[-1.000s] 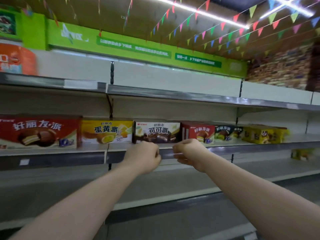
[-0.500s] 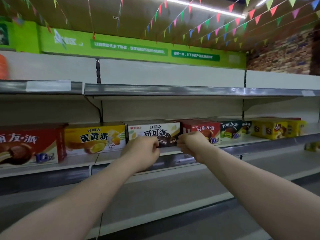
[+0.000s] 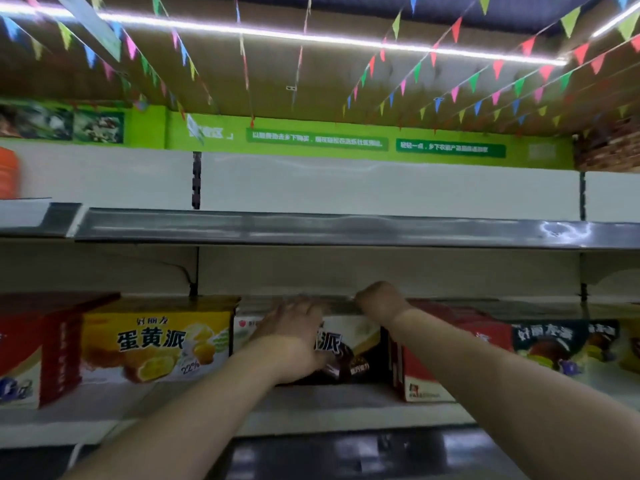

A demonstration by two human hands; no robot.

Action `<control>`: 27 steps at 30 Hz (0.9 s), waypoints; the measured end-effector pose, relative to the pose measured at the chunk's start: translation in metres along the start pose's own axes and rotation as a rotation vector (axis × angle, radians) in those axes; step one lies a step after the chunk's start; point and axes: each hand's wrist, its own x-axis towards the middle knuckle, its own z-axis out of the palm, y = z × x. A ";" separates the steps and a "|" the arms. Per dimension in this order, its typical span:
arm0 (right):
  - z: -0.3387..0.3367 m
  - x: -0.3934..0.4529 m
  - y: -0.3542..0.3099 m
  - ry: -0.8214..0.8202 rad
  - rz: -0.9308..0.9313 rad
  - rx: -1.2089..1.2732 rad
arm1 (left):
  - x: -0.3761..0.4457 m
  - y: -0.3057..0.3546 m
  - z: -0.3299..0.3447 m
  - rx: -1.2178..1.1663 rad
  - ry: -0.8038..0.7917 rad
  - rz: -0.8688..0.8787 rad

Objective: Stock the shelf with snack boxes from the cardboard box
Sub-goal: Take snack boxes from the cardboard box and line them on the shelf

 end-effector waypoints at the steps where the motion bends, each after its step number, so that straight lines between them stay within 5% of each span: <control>1: 0.003 0.009 -0.004 -0.055 -0.032 -0.089 | 0.011 -0.003 0.002 0.047 -0.026 -0.012; 9: 0.011 0.041 -0.019 -0.210 -0.098 -0.543 | 0.039 -0.032 0.018 0.139 -0.019 -0.030; 27: 0.020 0.072 -0.014 -0.292 0.065 -0.407 | 0.039 -0.049 0.027 0.164 0.104 0.048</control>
